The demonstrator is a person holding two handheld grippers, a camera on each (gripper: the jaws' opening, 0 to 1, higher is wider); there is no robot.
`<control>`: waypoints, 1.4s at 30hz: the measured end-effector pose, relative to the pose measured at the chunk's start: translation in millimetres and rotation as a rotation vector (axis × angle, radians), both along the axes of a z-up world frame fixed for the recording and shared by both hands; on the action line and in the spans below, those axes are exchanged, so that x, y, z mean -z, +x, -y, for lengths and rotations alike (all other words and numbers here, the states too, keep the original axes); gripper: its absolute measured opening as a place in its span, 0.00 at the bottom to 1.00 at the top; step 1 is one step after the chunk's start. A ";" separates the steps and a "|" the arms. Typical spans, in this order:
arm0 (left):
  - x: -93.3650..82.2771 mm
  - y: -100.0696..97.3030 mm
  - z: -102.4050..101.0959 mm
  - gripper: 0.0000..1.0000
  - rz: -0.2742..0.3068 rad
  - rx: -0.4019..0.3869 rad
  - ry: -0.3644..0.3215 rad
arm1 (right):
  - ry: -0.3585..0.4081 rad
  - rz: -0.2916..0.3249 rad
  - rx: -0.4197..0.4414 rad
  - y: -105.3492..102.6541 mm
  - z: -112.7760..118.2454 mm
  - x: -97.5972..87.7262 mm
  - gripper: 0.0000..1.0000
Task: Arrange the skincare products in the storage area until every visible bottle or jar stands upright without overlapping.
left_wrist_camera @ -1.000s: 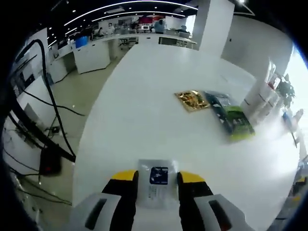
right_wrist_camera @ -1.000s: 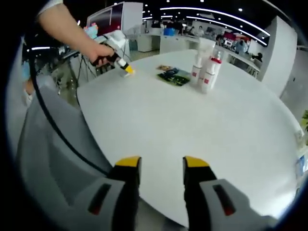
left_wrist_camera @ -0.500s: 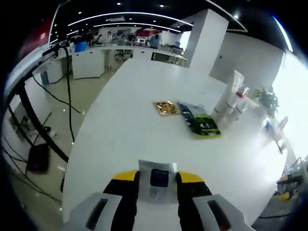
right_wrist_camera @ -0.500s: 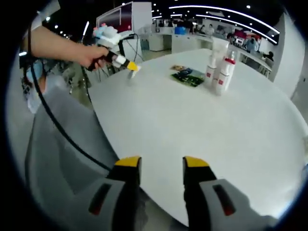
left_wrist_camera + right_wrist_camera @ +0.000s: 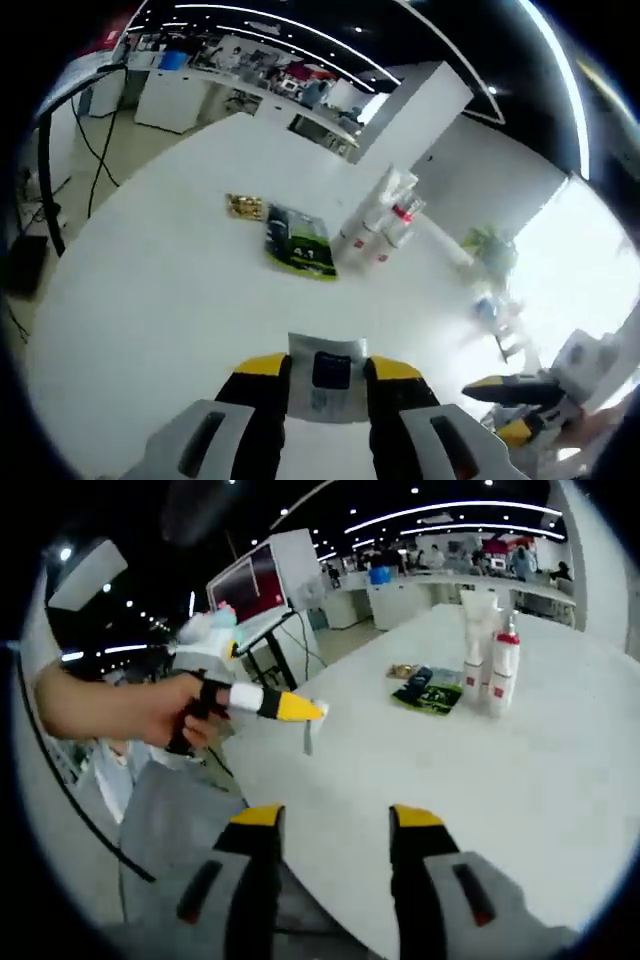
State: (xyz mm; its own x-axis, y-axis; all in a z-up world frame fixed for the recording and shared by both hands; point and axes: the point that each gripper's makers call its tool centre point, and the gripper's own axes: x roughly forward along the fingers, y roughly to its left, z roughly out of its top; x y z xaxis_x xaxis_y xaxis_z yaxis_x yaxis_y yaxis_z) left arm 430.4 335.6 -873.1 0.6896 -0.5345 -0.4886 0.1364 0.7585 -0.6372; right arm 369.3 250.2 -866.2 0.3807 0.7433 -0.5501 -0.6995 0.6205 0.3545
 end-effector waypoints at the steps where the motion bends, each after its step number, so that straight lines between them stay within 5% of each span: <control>1: -7.9 -2.6 15.9 0.31 0.001 0.014 -0.041 | 0.030 -0.033 0.014 -1.6 0.0 -1.0 0.44; 7: -33.5 -24.3 81.0 0.31 0.014 0.167 -0.132 | 0.118 -0.082 0.084 -2.5 10.6 -7.3 0.43; 18: -35.2 -63.9 152.3 0.33 -0.022 0.331 -0.154 | 0.121 -0.046 0.192 -18.7 59.5 -15.6 0.05; 23: -35.6 -70.2 167.8 0.29 0.000 0.462 -0.118 | 0.168 -0.072 0.253 -23.2 82.7 -19.2 0.03; 27: -49.3 -60.2 173.3 0.46 0.066 0.504 -0.138 | 0.170 -0.060 0.259 -26.2 93.0 -26.5 0.02; 31: -67.8 -59.4 184.3 0.59 0.161 0.647 -0.147 | 0.189 -0.064 0.242 -32.7 97.1 -32.2 0.02; 38: -85.3 -86.2 205.8 0.54 0.147 0.899 -0.264 | 0.220 -0.048 0.142 -55.5 90.1 -47.5 0.02; 42: -87.9 -106.4 210.8 0.38 0.098 1.020 -0.316 | 0.265 -0.052 0.104 -66.6 86.0 -58.4 0.02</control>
State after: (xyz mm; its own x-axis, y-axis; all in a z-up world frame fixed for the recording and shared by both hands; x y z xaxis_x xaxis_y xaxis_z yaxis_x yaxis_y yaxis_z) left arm 324.0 124.8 -785.2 -0.1250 -0.9731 -0.1938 0.6736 0.0602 -0.7367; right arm 302.7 164.1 -807.8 0.4386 0.8222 -0.3629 -0.6139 0.5690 0.5471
